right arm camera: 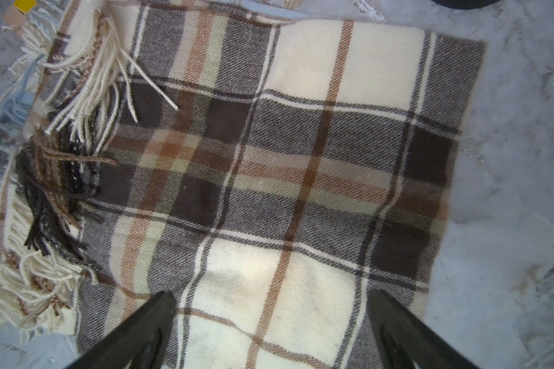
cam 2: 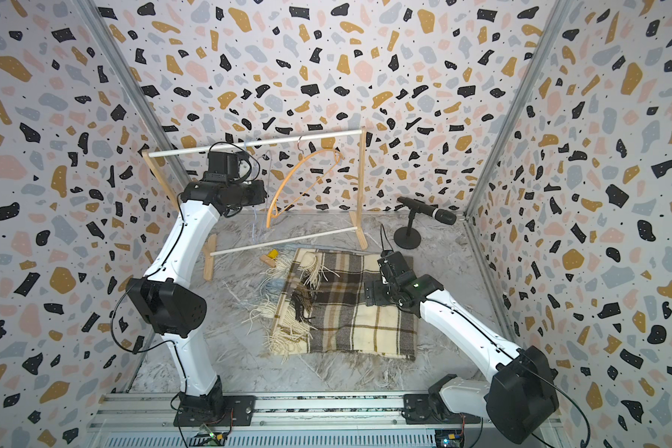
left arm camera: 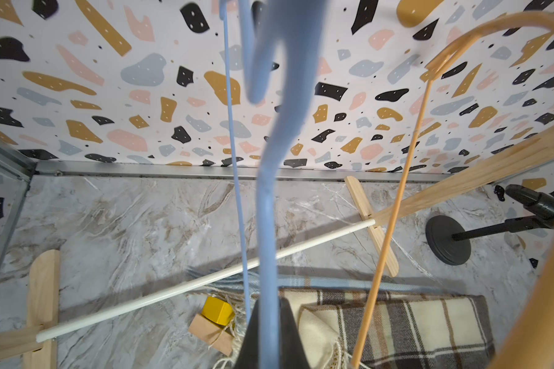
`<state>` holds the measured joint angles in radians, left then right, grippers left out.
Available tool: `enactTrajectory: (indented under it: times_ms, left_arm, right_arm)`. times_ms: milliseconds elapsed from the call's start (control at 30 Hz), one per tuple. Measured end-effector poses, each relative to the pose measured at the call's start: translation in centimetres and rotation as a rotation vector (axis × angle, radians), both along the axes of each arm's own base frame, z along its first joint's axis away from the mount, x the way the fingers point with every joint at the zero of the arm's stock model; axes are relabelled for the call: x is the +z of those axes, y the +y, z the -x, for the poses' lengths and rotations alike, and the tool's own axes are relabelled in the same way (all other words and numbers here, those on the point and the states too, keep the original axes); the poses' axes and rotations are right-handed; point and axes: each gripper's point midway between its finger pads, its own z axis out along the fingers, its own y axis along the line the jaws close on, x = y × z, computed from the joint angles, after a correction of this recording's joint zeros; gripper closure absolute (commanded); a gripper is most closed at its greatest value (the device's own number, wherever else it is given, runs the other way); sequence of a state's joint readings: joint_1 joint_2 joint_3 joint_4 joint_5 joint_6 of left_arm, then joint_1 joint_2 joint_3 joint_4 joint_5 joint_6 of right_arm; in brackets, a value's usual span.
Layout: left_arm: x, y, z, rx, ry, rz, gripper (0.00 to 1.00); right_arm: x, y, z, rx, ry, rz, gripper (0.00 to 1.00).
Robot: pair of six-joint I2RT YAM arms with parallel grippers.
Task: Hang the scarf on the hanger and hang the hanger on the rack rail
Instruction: Pick up the hanger from the clothesline.
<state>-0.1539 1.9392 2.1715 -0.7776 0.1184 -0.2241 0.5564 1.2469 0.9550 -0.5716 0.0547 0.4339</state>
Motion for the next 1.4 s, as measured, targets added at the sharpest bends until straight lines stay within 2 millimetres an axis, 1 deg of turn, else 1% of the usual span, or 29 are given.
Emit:
enactTrajectory:
  times_ms: [300, 367, 433, 500, 600, 667, 733, 867, 1033, 1133, 1233, 1400]
  left_arm:
    - [4.6, 0.3, 2.1, -0.004, -0.093, 0.009, 1.0]
    - [5.2, 0.4, 2.6, -0.006, -0.109, 0.008, 1.0]
    - [5.1, 0.5, 3.2, -0.007, -0.111, 0.004, 1.0]
    - [4.5, 0.8, 4.1, -0.006, -0.101, -0.005, 1.0]
    - [2.7, 1.2, 5.8, 0.001, -0.073, -0.017, 1.0]
    - [1.2, 1.7, 7.6, 0.012, -0.048, -0.029, 1.0]
    - [0.3, 2.2, 9.2, 0.021, -0.041, -0.036, 1.0]
    - [-0.1, 3.0, 12.5, 0.04, -0.064, -0.04, 1.0]
    - [0.5, 3.7, 16.6, 0.064, -0.111, -0.008, 1.0]
    - [-0.3, 3.9, 18.8, 0.066, -0.108, 0.016, 1.0]
    - [-2.4, 3.8, 20.8, 0.058, -0.072, 0.04, 1.0]
    - [-6.9, 2.4, 23.5, 0.009, 0.013, 0.134, 1.0]
  right_arm:
    - [-0.1, -0.1, 0.0, -0.002, 0.001, 0.005, 0.0]
    - [-0.1, -0.1, -0.1, -0.001, -0.001, 0.009, 0.0]
    - [-0.1, -0.2, -0.1, -0.001, -0.005, 0.017, 0.0]
    - [-0.1, -0.4, -0.2, -0.004, -0.01, 0.024, 0.0]
    - [-0.1, -0.7, -0.4, -0.013, -0.01, 0.025, 0.0]
    - [0.0, -1.3, -0.7, -0.032, -0.008, 0.016, 0.0]
    - [0.1, -1.9, -1.0, -0.051, -0.003, 0.002, 0.0]
    - [0.1, -3.3, -1.6, -0.097, 0.016, -0.04, 0.0]
    - [0.2, -5.6, -2.6, -0.174, 0.033, -0.089, 0.0]
    - [-0.2, -6.6, -2.9, -0.213, 0.043, -0.122, 0.0]
    - [-1.4, -7.5, -2.9, -0.251, 0.069, -0.163, 0.0]
    - [-4.1, -9.0, -2.8, -0.329, 0.122, -0.276, 0.0]
